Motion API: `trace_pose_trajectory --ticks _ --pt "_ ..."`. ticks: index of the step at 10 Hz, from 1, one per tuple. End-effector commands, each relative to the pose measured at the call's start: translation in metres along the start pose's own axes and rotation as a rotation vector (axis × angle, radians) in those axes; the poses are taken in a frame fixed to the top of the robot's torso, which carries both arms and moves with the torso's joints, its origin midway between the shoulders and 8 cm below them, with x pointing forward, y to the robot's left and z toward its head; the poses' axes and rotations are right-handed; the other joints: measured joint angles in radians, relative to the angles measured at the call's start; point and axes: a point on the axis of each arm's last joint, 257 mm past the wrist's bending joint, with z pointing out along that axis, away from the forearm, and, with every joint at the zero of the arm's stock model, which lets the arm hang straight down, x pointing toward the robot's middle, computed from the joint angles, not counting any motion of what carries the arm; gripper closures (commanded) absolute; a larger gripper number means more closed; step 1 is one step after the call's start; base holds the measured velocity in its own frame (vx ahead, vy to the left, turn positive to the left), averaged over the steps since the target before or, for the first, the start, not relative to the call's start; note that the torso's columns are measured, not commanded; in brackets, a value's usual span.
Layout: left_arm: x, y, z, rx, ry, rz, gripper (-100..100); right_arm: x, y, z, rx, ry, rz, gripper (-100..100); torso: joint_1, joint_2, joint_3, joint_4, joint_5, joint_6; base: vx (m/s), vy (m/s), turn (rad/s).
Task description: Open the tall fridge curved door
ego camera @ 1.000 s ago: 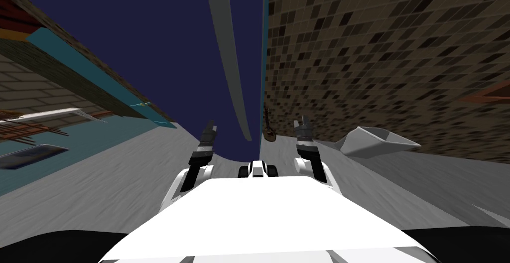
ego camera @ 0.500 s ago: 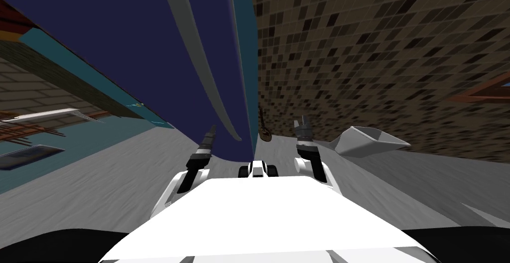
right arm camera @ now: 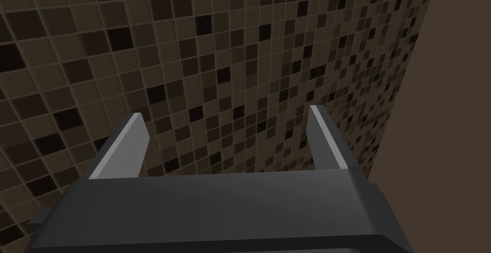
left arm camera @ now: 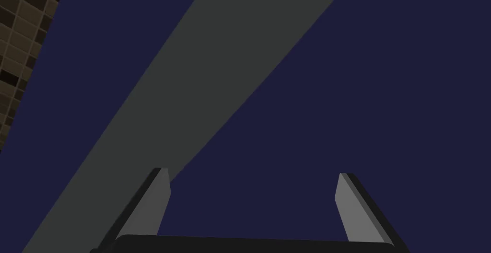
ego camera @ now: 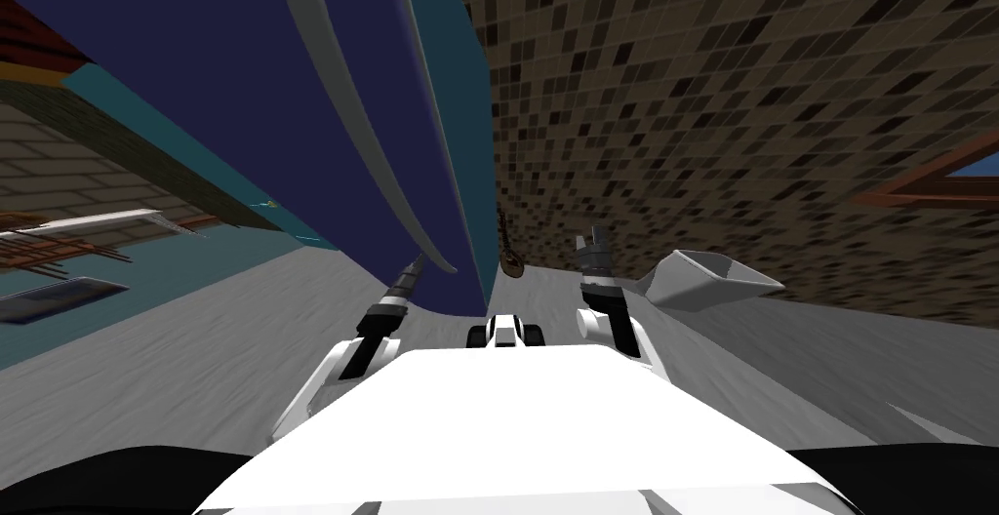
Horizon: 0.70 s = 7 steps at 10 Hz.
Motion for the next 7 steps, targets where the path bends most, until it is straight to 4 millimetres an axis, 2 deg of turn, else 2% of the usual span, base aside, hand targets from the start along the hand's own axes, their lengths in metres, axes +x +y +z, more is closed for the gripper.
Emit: trace_pose_trajectory --ticks 1,2,3,4,5,6,7 --pt "0.007 0.024 -0.009 -0.050 0.056 0.107 -100 0.000 0.000 0.000 0.000 0.000 0.000 0 0.002 0.001 0.000 0.001 0.000 -0.002 0.019 -0.211 -0.016" --pt "0.007 0.030 -0.011 -0.064 0.070 0.136 -100 0.000 0.000 0.000 0.000 0.000 0.000 0 0.004 0.000 -0.001 0.002 0.000 -0.004 0.015 -0.179 0.000" --pt "0.007 0.024 -0.011 -0.055 0.059 0.114 -100 0.000 0.000 0.000 0.000 0.000 0.000 0 0.008 0.002 0.001 0.003 0.001 -0.006 -0.002 -0.077 0.003" --pt "-0.013 0.047 -0.001 -0.097 0.025 0.162 -100 0.000 0.000 0.000 0.000 0.000 0.000 0 0.015 0.006 0.003 0.004 0.003 -0.007 -0.133 0.008 -0.342" --pt "-0.011 0.054 0.001 -0.107 0.027 0.161 -100 0.000 0.000 0.000 0.000 0.000 0.000 0 0.017 0.014 0.008 0.006 0.004 -0.006 -0.174 0.022 -0.339" --pt "-0.032 0.074 0.007 -0.149 -0.007 0.199 -100 0.000 0.000 0.000 0.000 0.000 0.000 0 0.014 0.014 0.009 0.007 0.003 -0.007 -0.229 0.015 -0.384" --pt "-0.033 0.081 0.012 -0.156 -0.013 0.197 -100 0.000 0.000 0.000 0.000 0.000 0.000 0 0.010 0.014 0.008 0.006 0.002 -0.007 -0.198 0.037 -0.361"
